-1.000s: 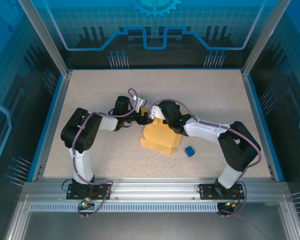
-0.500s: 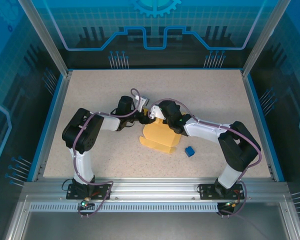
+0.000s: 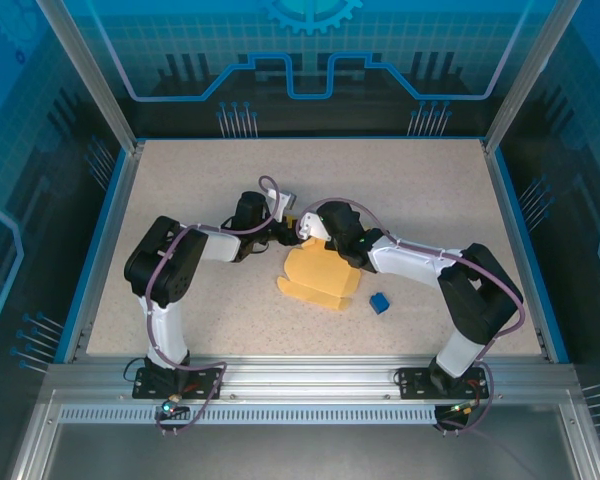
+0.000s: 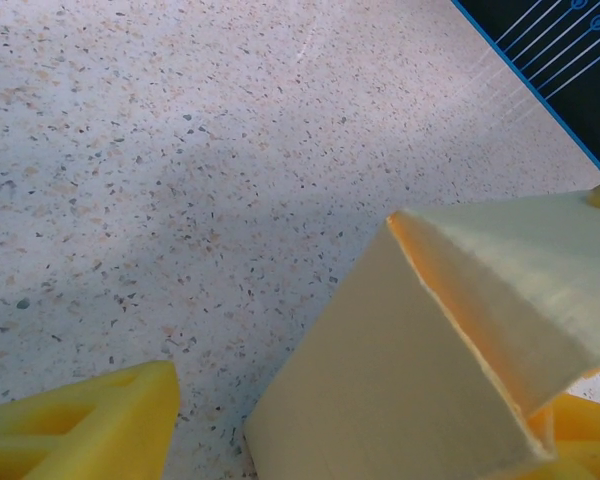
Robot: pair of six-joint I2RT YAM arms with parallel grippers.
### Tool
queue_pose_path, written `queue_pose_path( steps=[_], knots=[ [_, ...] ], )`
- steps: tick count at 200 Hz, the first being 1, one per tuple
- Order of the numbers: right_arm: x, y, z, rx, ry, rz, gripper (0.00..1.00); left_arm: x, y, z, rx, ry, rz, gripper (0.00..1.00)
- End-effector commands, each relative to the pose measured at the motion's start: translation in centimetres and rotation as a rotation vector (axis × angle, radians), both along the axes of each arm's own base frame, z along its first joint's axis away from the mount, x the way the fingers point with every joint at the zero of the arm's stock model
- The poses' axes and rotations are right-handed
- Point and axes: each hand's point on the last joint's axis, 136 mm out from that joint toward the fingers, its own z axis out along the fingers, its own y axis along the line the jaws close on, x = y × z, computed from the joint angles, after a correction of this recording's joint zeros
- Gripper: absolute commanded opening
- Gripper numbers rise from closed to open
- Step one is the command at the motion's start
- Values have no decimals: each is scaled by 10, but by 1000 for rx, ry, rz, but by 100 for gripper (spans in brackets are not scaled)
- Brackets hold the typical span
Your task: Fold the paper box
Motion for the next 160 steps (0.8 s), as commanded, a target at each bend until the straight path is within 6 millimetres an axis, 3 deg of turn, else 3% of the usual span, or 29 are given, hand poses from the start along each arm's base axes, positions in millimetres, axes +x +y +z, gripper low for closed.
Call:
queue_pose_path(
  steps=[1,67,93,160],
  knots=[
    [-10,4,-1,-2,16,24,0,8,1,13,-15,-40,27,67],
    [-12,8,0,26,26,24,0,10,8,-7,160,-49,119,60],
    [-15,11,-2,35,40,33,0,14,9,-3,137,-49,157,56],
    [-19,11,-2,48,53,34,0,13,-6,19,40,-57,107,58]
  ],
)
